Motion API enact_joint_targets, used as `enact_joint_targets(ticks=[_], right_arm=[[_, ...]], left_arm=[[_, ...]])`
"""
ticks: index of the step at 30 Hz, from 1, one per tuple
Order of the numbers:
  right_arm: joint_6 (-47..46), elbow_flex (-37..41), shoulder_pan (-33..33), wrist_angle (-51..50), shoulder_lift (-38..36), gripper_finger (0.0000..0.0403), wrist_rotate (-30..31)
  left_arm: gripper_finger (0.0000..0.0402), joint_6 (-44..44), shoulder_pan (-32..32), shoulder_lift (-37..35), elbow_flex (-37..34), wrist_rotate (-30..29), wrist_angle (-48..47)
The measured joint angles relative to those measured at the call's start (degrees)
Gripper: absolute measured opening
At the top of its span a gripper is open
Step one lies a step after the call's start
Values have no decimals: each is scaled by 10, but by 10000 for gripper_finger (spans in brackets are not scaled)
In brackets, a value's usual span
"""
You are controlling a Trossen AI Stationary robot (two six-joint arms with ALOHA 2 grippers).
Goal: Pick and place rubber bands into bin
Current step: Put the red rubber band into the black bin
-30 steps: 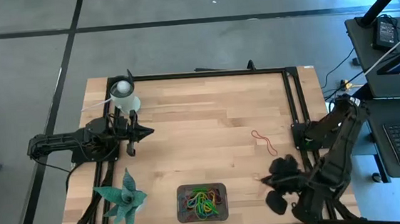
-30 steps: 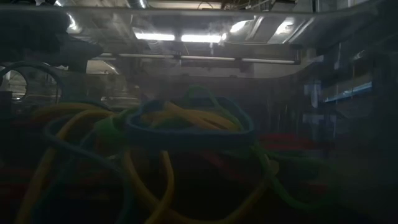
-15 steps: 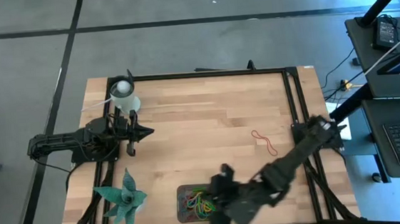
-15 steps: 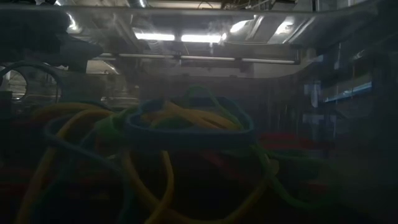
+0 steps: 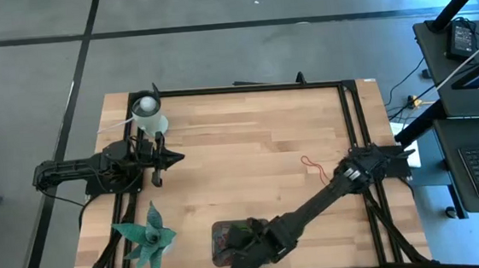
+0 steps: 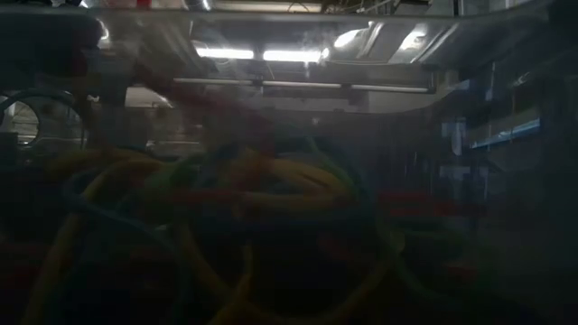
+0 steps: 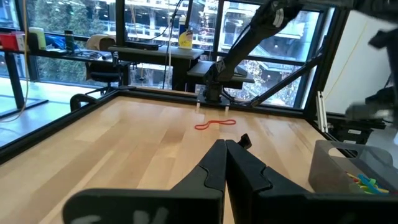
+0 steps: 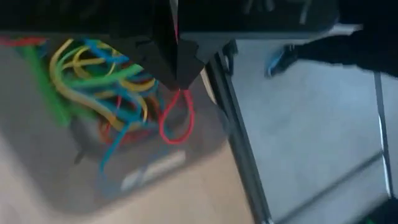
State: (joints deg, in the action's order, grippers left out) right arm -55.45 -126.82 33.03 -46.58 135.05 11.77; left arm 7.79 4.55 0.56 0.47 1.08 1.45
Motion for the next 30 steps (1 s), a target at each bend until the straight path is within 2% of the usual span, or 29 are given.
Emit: enact_joint_targets(ticks=[5, 10, 19, 30], right_arm=[[-3, 0, -8, -23, 35, 0, -69], [-28, 0, -19, -41, 53, 2, -111], [-42, 0, -39, -51, 51, 31, -115], [-41, 0, -53, -52, 47, 112, -134]], left_arm=[[1, 0, 0, 0, 0, 0, 0], [1, 0, 0, 0, 0, 0, 0], [1, 0, 0, 0, 0, 0, 0], [1, 0, 0, 0, 0, 0, 0]])
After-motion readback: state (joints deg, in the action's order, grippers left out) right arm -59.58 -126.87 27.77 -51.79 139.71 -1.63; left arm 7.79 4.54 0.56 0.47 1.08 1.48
